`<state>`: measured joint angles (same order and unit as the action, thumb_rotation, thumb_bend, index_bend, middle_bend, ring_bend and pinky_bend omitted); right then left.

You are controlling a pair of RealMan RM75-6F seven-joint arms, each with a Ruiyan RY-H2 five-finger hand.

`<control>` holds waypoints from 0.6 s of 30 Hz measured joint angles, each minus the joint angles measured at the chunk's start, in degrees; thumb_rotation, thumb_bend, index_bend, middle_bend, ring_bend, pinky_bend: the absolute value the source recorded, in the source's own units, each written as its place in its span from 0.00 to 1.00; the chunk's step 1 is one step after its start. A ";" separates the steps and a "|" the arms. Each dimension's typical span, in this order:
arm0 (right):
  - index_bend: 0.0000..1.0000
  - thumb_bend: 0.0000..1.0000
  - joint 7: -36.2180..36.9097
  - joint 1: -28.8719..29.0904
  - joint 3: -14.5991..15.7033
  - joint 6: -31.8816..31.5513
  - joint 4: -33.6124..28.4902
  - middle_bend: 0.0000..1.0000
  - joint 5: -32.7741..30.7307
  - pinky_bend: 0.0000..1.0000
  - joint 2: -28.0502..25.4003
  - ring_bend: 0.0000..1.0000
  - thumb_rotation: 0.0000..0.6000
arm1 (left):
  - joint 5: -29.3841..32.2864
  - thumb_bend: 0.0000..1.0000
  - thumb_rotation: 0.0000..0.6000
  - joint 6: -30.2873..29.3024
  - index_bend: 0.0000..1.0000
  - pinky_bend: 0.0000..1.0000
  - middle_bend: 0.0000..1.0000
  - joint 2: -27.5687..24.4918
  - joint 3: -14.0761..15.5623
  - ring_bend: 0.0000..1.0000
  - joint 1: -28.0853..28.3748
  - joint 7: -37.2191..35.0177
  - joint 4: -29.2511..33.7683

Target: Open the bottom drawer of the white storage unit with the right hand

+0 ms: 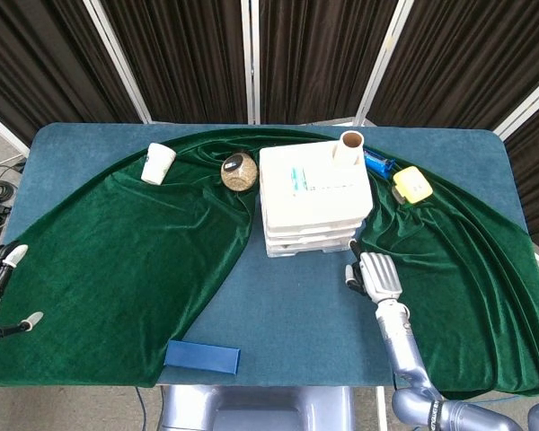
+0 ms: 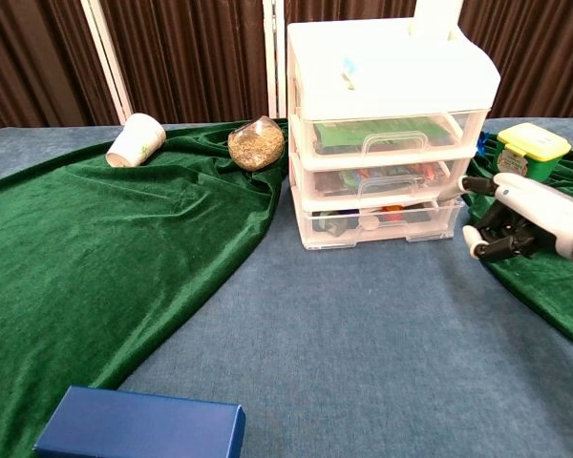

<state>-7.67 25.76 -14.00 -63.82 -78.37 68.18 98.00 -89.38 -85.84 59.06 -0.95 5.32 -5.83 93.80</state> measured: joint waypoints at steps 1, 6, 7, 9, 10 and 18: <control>0.25 0.54 -0.03 0.09 -0.01 0.05 0.08 0.88 -0.09 0.79 0.11 0.92 1.00 | 0.01 0.05 1.00 -0.01 0.00 0.00 0.00 0.00 -0.01 0.00 0.00 -0.02 -0.01; 0.25 0.54 0.04 0.58 -0.02 0.75 0.49 0.88 -0.91 0.79 0.74 0.92 1.00 | 0.01 0.04 1.00 -0.04 0.00 0.00 0.00 -0.02 0.00 0.00 -0.03 -0.10 -0.01; 0.25 0.54 0.09 0.67 -0.03 0.82 0.65 0.88 -1.00 0.79 0.87 0.92 1.00 | -0.06 0.04 1.00 -0.04 0.00 0.00 0.00 -0.03 0.02 0.00 -0.02 -0.07 0.00; 0.25 0.54 0.16 0.88 -0.03 0.91 1.07 0.88 -1.11 0.79 1.21 0.92 1.00 | -0.19 0.04 1.00 -0.05 0.00 0.00 0.00 -0.03 0.08 0.00 -0.01 -0.04 0.02; 0.25 0.54 0.21 0.97 -0.03 0.97 1.25 0.88 -1.14 0.79 1.36 0.92 1.00 | -0.20 0.04 1.00 -0.06 0.00 0.00 0.00 -0.01 0.08 0.00 -0.01 -0.02 0.02; 0.24 0.54 0.84 1.93 -0.03 1.35 2.80 0.88 -1.11 0.79 2.78 0.92 1.00 | 0.00 0.05 1.00 0.22 0.00 0.00 0.00 -0.02 0.07 0.00 0.08 -0.05 0.00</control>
<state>-6.83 27.69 -14.03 -62.47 -75.57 67.07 100.78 -89.38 -85.62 59.04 -0.88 5.39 -5.88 93.80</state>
